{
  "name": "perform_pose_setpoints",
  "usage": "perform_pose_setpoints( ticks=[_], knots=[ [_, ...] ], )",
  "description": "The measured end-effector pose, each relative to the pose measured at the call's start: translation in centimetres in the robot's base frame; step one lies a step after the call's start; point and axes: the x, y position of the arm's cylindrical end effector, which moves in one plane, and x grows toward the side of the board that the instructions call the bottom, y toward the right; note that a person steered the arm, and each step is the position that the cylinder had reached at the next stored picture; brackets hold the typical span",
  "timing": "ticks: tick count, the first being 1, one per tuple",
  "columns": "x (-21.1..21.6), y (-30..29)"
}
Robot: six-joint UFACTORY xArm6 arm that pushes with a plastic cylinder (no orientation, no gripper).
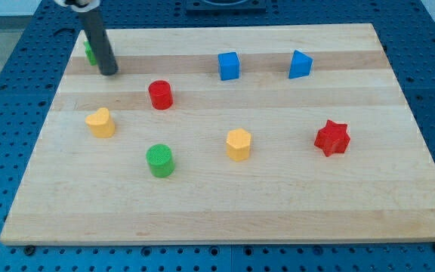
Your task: Push the green star to top left corner of the board
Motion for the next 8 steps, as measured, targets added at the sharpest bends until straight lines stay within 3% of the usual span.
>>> perform_pose_setpoints(
  ticks=[1, 4, 7, 8],
  knots=[
    [0.0, -3.2],
    [-5.9, -3.0],
    [-4.7, 2.1],
    [-4.9, 0.9]
  ],
)
